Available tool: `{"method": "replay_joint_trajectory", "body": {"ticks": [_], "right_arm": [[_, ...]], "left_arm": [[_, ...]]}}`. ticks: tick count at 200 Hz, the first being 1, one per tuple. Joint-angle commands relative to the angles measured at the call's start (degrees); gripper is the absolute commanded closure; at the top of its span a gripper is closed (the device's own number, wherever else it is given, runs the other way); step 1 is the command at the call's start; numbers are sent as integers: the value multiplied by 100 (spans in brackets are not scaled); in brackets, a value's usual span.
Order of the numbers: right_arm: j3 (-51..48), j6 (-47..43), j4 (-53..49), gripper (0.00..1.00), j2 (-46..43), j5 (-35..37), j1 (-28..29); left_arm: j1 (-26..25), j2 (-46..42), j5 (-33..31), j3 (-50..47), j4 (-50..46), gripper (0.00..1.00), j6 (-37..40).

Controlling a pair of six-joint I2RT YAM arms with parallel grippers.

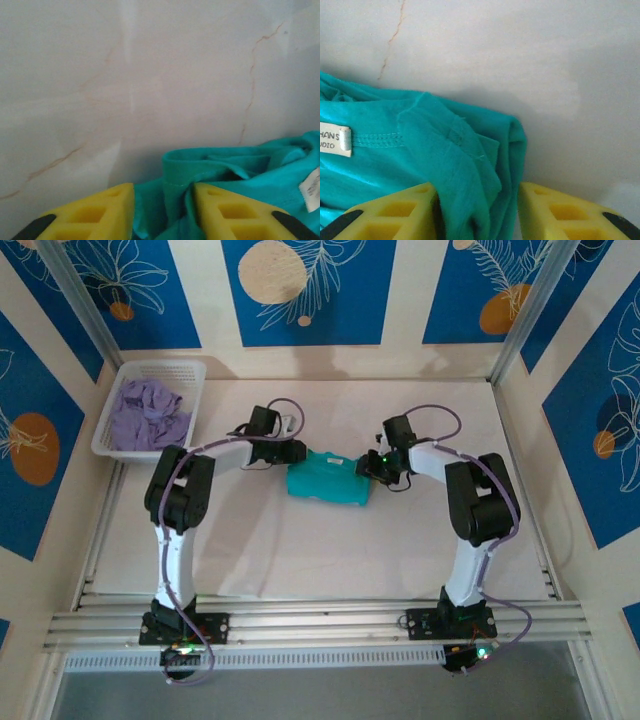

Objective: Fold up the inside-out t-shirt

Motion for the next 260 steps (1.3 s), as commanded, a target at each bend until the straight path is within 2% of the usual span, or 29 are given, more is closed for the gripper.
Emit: {"method": "replay_joint_trajectory", "body": {"ticks": [1,36,52,71,103,157,188,204,232,242,260], "right_arm": [[-39,-244,-464,52,-596,184,-111],[-565,-123,-361,36,-1251,-353,-141],[-723,27,-208,30,-1302,-616,-131],[-700,115,-102,27,-1103,-735,-105],[-502,248,44,26,-616,-878,-75],[-240,366,114,28,40,-1014,122],[-116,479,242,37,279,-1191,234],[-38,515,264,46,352,-1195,267],[82,402,180,74,322,-973,207],[130,269,73,81,263,-905,157],[200,-71,-192,92,123,-738,32]], "left_arm": [[86,-435,-381,-21,-296,55,230],[85,-1121,-463,-686,-207,37,193],[86,-1325,-243,-1001,-108,35,69],[86,-1436,23,-1278,10,33,-88],[76,-1311,362,-1508,180,37,-292],[69,-1024,598,-1803,482,55,-447],[67,-966,648,-1944,642,58,-517],[69,-979,634,-1973,646,58,-512],[73,-1058,544,-1957,577,57,-481],[78,-1118,475,-1930,527,53,-470],[104,-1326,254,-1901,395,38,-433]]}}
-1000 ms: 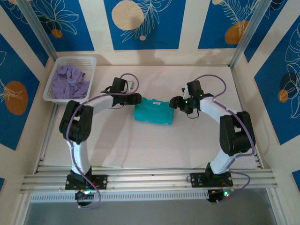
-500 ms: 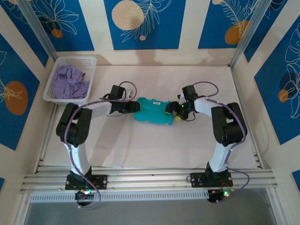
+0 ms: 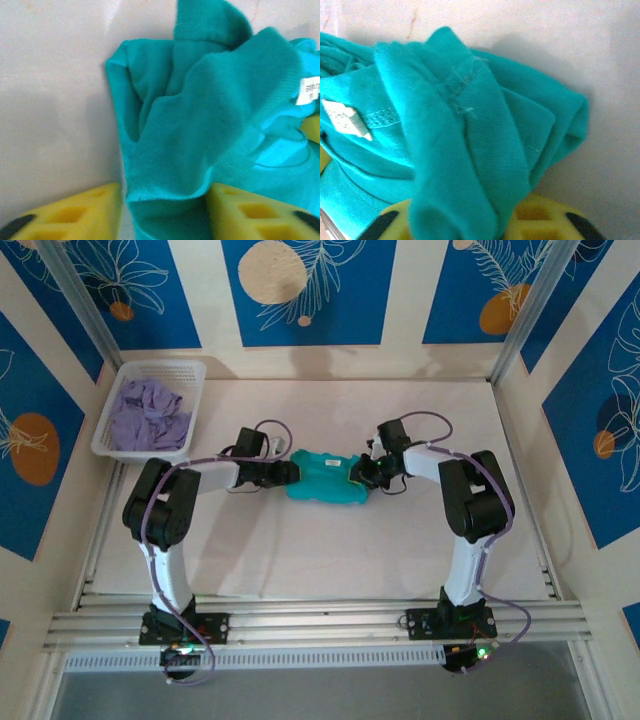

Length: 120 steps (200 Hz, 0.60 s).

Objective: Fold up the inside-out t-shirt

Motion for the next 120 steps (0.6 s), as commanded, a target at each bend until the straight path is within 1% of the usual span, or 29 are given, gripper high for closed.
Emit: {"method": "replay_joint_trajectory", "body": {"ticks": [1,12,32,55,71,83,95,120], "right_arm": [[210,-413,-418,92,-163,231,-134],[238,-734,-651,95,-300,390,-226],[351,-1492,-1210,96,-553,688,-436],[675,-2381,-2084,96,-715,1440,-826],[836,-2896,-2493,96,-785,2085,-1157],[886,-3188,-2571,96,-848,2479,-1480],[953,-3317,-2536,96,-898,2660,-1872],[1128,-3927,-2377,95,-861,3296,-2270]], "left_arm": [[58,-240,-243,-11,-211,38,52],[86,-411,-355,-29,-238,33,83],[137,-750,-506,-115,-273,30,130],[157,-1124,-605,-271,-407,29,146],[159,-1416,-509,-572,-241,29,-17],[158,-1605,-395,-814,-85,29,-153],[159,-1751,-289,-977,-30,29,-231],[147,-1960,-132,-1235,-91,30,-277]]}}
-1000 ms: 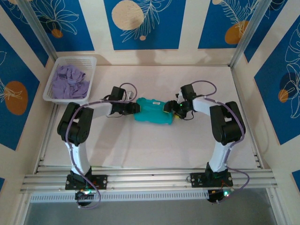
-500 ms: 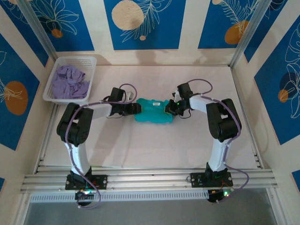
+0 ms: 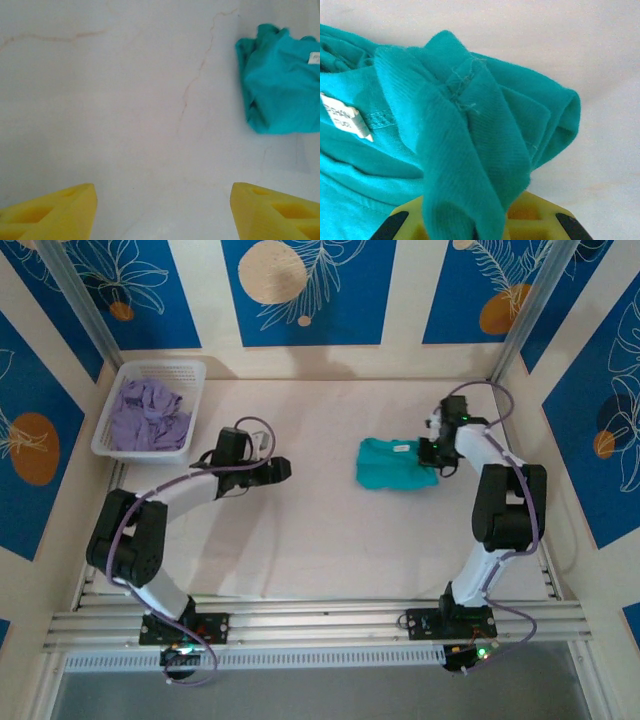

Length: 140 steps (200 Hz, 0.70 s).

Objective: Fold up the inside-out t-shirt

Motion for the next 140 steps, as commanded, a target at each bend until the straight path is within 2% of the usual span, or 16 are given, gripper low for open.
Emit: {"method": "replay_joint_trajectory", "body": {"ticks": [1,38,86,98,140], "right_arm": [[255,-949,-201,95,-143,938,-308],[622,-2037,249,94,328,2060,-708],[1542,-2575,460,87,1145,2947,-1152],[1716,-2581,509,81,1178,3060,-1184],[1828,-2433,824,39,850,3536,-839]], "left_arm": [[26,-210,255,-249,-10,30,-126],[15,-184,355,-467,41,31,-232],[11,-22,338,-468,113,31,-324],[10,-54,282,-459,95,31,-308],[15,-144,81,-322,-144,31,-125]]}}
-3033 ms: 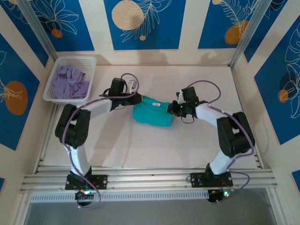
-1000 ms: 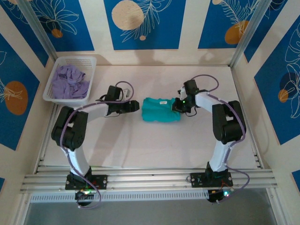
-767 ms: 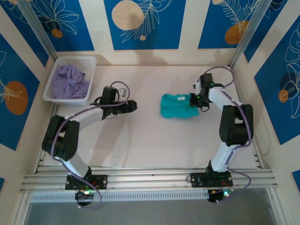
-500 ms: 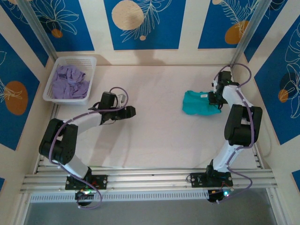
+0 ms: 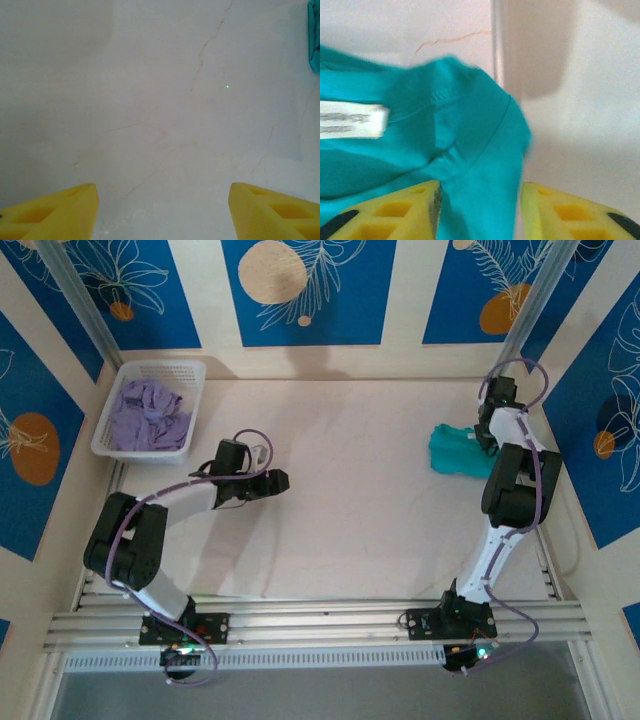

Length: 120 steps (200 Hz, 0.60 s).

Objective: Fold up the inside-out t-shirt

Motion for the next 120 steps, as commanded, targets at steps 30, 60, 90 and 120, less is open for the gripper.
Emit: {"method": "replay_joint_trajectory", "body": {"ticks": [30,60,90,120], "right_arm": [[-27,514,234,30,-1017,273,679],[-882,1263,450,27,-2115,-336,1355],[-2335,1816,1205,2,-3532,-934,2215],[-3873,2339,2284,1,-4714,-1693,2767]], "left_arm": [[17,-308,-332,142,-335,31,336],[26,-696,-899,134,-628,31,649],[20,-1357,-1806,-93,-706,25,939],[24,-2189,-3303,-735,-320,10,1098]]}}
